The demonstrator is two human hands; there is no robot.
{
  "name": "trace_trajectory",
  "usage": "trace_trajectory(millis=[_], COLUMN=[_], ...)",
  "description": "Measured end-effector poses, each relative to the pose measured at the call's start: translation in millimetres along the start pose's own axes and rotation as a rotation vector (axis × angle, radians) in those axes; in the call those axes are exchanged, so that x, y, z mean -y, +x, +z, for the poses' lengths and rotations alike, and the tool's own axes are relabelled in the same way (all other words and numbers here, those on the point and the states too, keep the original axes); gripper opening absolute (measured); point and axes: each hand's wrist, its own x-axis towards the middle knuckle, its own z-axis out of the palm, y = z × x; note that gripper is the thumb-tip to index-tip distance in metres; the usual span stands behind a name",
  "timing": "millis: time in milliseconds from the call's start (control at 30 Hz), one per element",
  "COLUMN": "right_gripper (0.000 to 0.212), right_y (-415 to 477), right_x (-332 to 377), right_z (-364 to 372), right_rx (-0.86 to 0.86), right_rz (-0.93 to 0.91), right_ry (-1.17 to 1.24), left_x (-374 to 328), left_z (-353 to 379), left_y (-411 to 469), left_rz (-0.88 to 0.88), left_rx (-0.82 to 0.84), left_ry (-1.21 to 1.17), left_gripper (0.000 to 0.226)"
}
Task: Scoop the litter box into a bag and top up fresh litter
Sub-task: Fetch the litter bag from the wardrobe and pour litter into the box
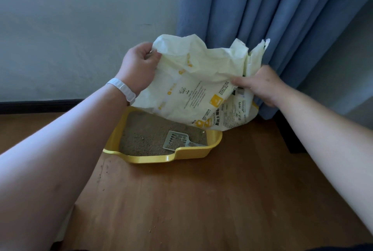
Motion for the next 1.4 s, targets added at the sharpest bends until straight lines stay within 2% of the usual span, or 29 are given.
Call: trace_trajectory(millis=[67,167,200,300,333,400,467,567,667,833,967,1100,1233,1333,1400], right_gripper=[0.024,0.026,0.032,0.074,0.085,0.101,0.106,0.088,0.072,0.083,0.079,0.037,0.032,0.027,0.024], right_y=[-3,-4,-3,0,0,1,2,1,-5,-15,-15,-19,-18,-15,-11], right_x=[-4,-6,-7,-8,-6,3,15,39,67,96,105,110,105,98,93], right_z=[-7,-17,-19,-25,-27,-33,-39,-39,-25,-9,-4,-7,-6,-10,-16], right_rx=[0.060,0.053,0.037,-0.053,-0.075,-0.127,-0.175,-0.146,-0.150,-0.175,-0.233,-0.217,-0.330,-0.403,-0.456], right_rz=[0.010,0.027,0.034,0.078,0.083,0.087,0.078,-0.041,-0.218,-0.438,-0.443,-0.359,-0.524,-0.619,-0.625], right_ry=[0.078,0.157,0.179,0.214,0.157,-0.122,-0.404,-0.588,-0.507,-0.387,-0.297,-0.245,-0.198,-0.112,-0.083], left_x=[-7,-17,-20,-33,-39,-53,-69,-94,-109,-122,-130,-136,-146,-143,-130], left_z=[2,5,5,2,0,-4,-8,-11,-13,-6,-1,5,14,15,13], left_y=[2,5,6,11,13,18,23,32,35,28,22,18,20,20,19], left_rz=[0.016,0.050,0.069,0.117,0.134,0.177,0.232,0.284,0.316,0.360,0.395,0.434,0.454,0.406,0.398], left_rx=[-0.010,-0.007,0.003,0.022,0.020,0.013,0.009,0.028,0.056,0.158,0.178,0.192,0.152,0.063,-0.017], left_ry=[-0.003,0.041,0.072,0.151,0.176,0.216,0.250,0.293,0.337,0.380,0.387,0.392,0.371,0.265,0.282], left_gripper=[0.020,0.032,0.033,0.035,0.035,0.036,0.039,0.041,0.040,0.036,0.028,0.030,0.018,0.005,0.022])
